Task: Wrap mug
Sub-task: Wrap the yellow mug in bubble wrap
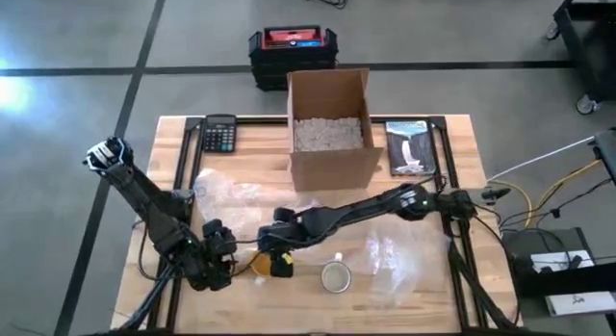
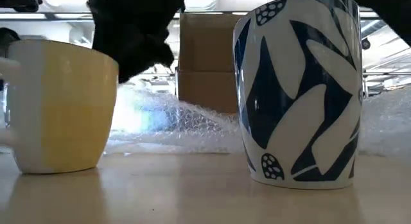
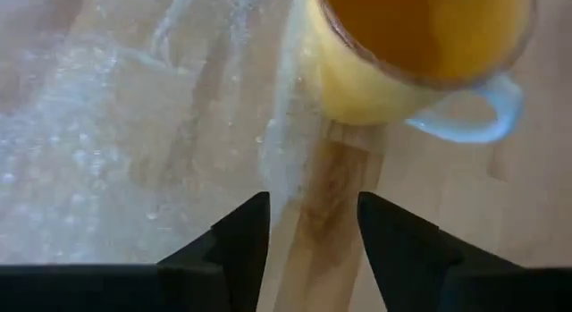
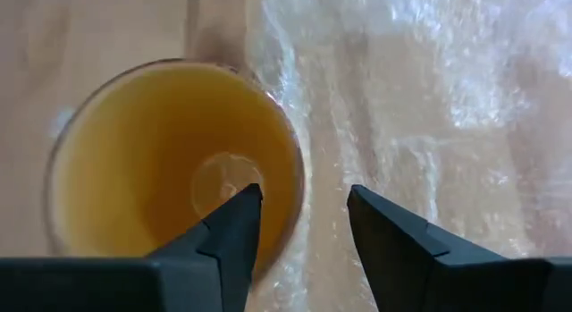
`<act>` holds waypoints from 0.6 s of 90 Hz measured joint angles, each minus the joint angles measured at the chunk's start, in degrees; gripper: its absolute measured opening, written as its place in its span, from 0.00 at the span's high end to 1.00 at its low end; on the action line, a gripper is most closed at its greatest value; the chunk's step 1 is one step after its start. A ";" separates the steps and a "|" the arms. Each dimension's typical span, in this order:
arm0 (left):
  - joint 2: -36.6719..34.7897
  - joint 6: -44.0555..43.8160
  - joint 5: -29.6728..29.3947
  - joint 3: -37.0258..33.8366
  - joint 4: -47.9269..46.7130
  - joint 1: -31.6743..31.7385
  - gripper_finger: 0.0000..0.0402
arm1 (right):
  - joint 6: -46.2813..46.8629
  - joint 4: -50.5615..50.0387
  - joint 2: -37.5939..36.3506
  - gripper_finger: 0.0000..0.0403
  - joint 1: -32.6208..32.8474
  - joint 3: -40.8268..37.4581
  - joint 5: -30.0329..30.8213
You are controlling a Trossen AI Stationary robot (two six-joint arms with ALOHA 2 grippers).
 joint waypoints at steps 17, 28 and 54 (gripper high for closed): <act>0.00 2.11 -0.04 -0.04 1.10 0.02 0.66 | -2.60 -0.86 0.58 0.82 0.04 0.14 0.14; 0.00 2.39 -0.07 -0.04 1.19 0.02 0.69 | -5.06 -1.17 -0.14 0.97 0.11 0.23 -0.10; 0.00 2.65 -0.09 -0.04 1.25 0.07 0.76 | -7.09 -6.79 -10.94 0.99 2.45 0.46 -2.05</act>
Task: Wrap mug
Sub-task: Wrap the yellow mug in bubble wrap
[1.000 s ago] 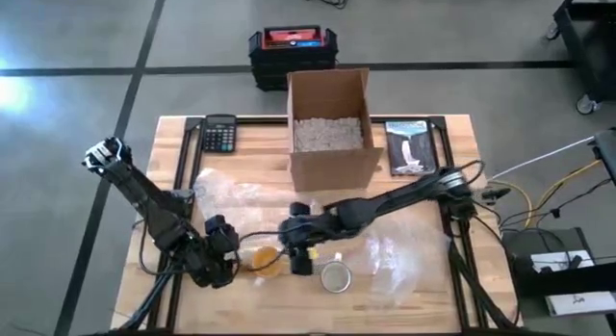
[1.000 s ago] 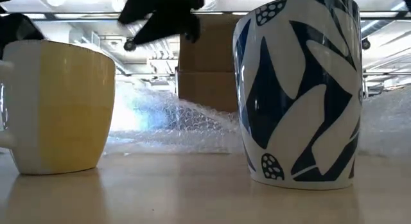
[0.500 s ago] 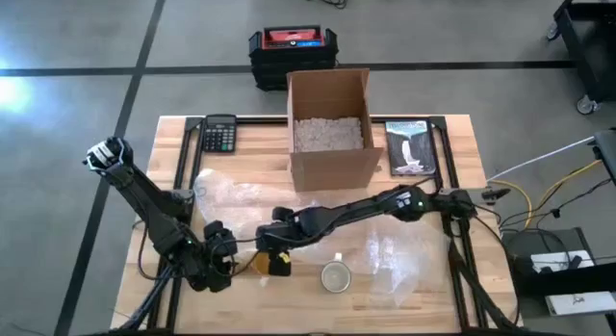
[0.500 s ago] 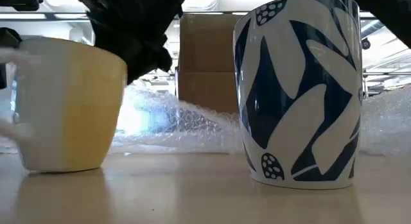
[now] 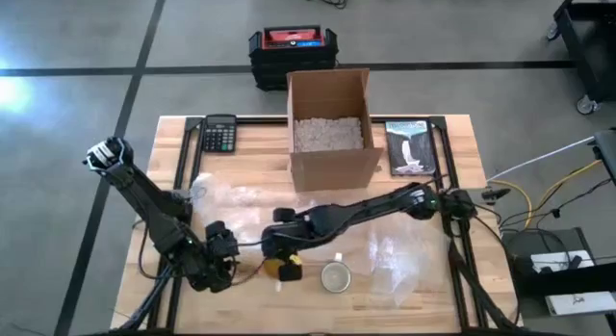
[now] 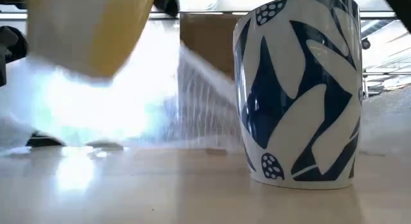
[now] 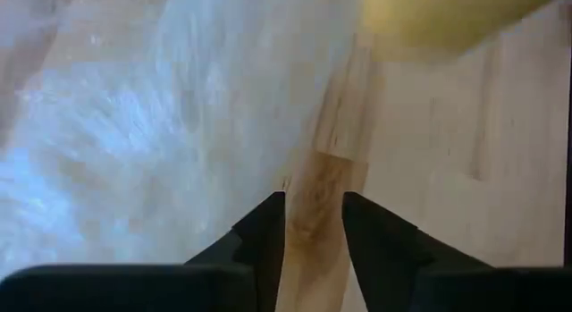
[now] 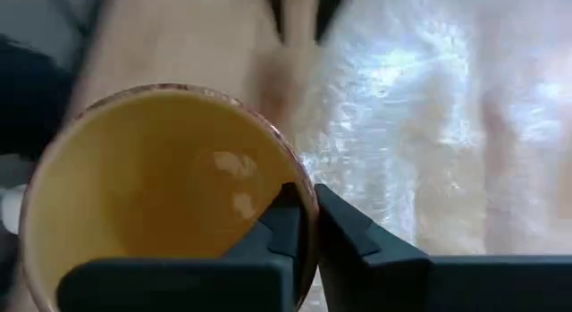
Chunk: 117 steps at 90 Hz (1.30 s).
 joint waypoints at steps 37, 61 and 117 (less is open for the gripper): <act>0.00 1.53 -0.12 -0.02 -0.01 0.00 0.81 | 0.80 -1.27 0.19 0.99 -0.25 -0.01 -0.96; -0.20 -0.02 2.01 -0.02 -2.64 0.00 0.81 | 1.70 2.01 4.13 0.99 0.60 -0.06 -10.06; 0.59 -13.60 31.96 -3.05 -0.75 -6.13 0.91 | -2.20 -2.37 0.96 0.99 -5.69 -0.08 7.42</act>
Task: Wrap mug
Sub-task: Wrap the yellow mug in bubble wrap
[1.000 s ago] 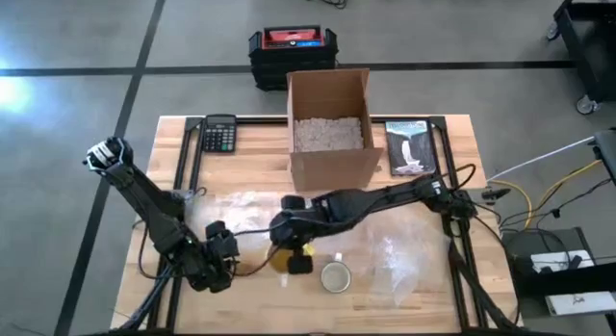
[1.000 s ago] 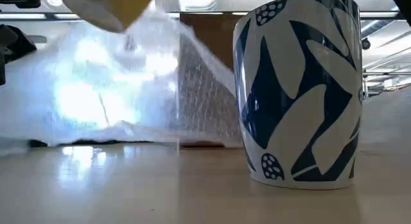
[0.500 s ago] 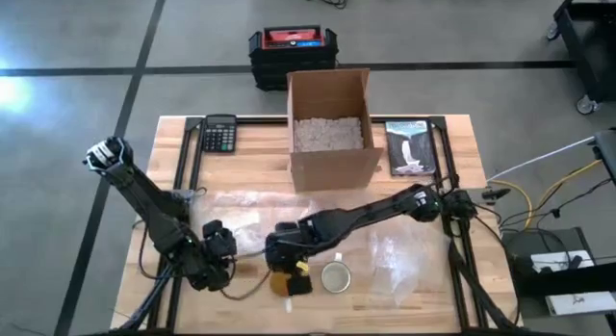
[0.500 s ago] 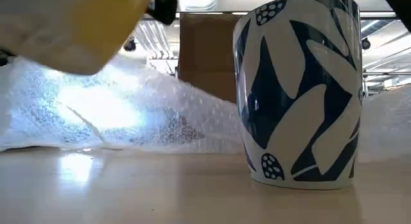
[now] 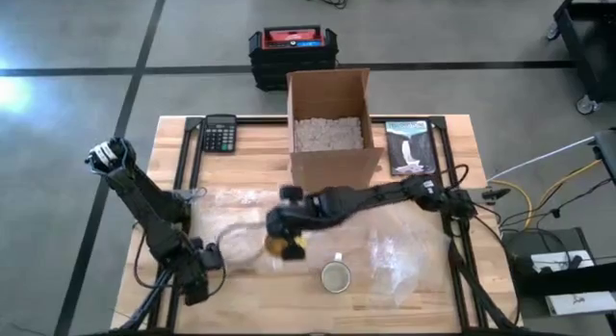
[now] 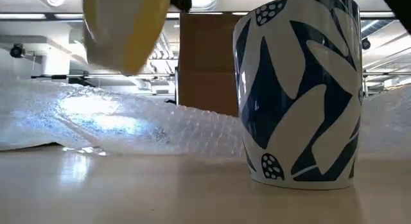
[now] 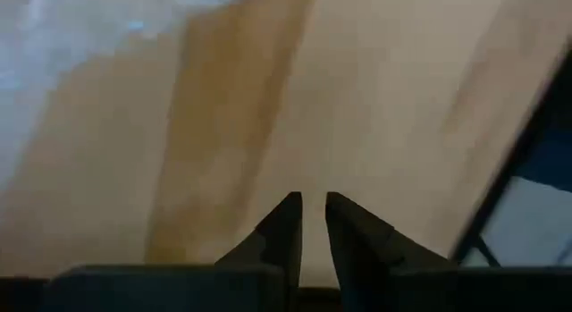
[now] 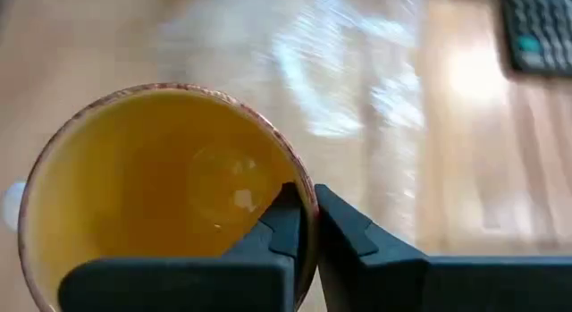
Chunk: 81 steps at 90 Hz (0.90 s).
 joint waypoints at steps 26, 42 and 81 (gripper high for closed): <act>-2.58 2.05 -14.96 6.30 -5.10 -0.77 0.91 | -0.45 -0.80 7.52 0.99 -5.32 -0.22 -4.55; -2.81 6.13 -30.16 6.32 -5.40 -0.56 0.91 | 1.48 -0.29 8.79 0.96 -5.68 -0.10 -4.38; -2.75 13.16 -45.01 6.24 -5.41 3.80 0.91 | 0.63 -17.98 -2.72 0.56 -4.78 -0.02 -8.25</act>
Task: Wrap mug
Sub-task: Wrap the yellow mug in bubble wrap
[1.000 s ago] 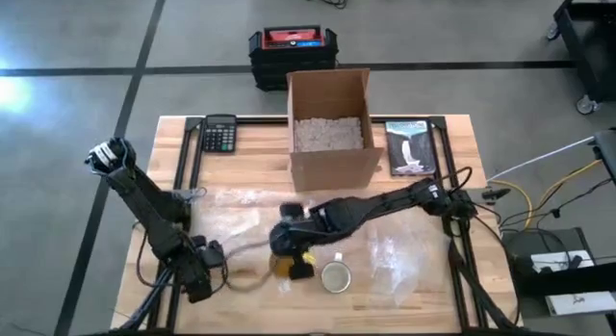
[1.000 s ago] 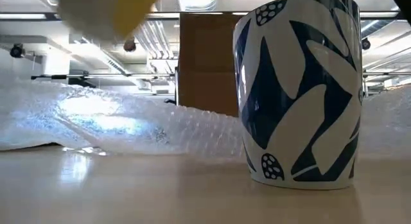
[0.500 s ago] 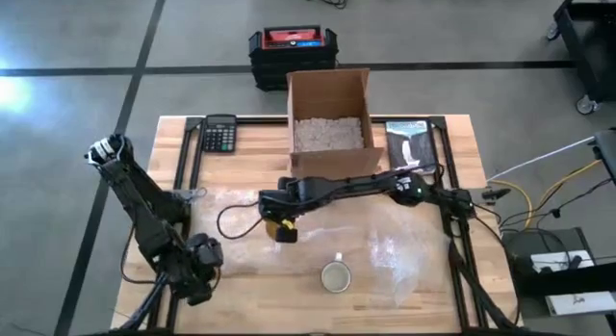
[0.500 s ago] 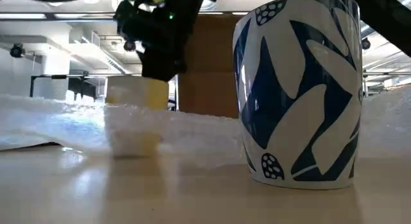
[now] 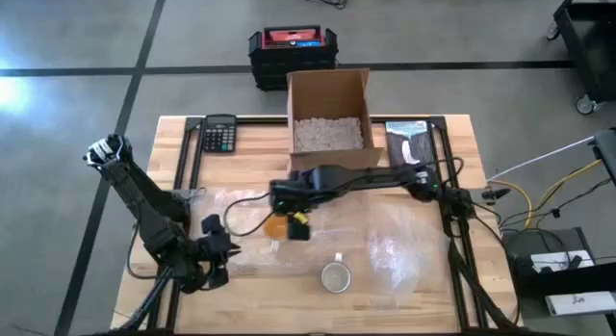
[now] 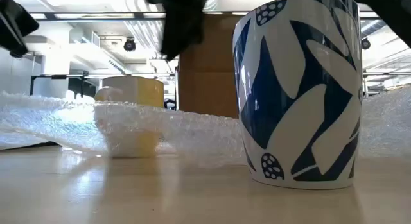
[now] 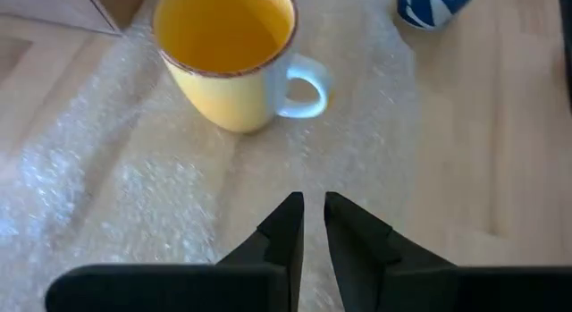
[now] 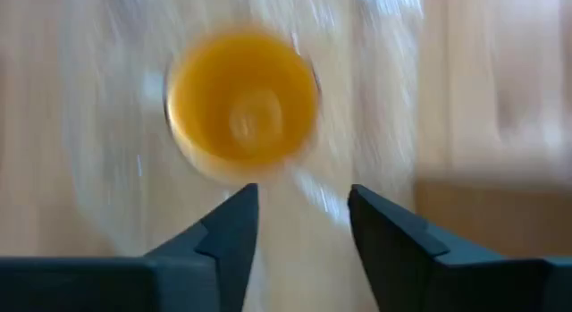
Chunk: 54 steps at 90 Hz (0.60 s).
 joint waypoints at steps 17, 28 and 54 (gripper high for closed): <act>0.04 0.04 -0.36 -0.07 -0.06 0.34 0.91 | 1.10 -13.53 -3.32 0.47 3.36 -3.52 0.80; 0.05 0.03 -0.38 -0.09 0.02 0.37 0.91 | 1.81 -11.30 -6.24 0.45 5.76 -14.72 5.84; 0.33 0.66 -0.41 -1.36 0.28 0.43 0.91 | 10.69 9.04 -20.12 0.48 6.24 -50.24 5.61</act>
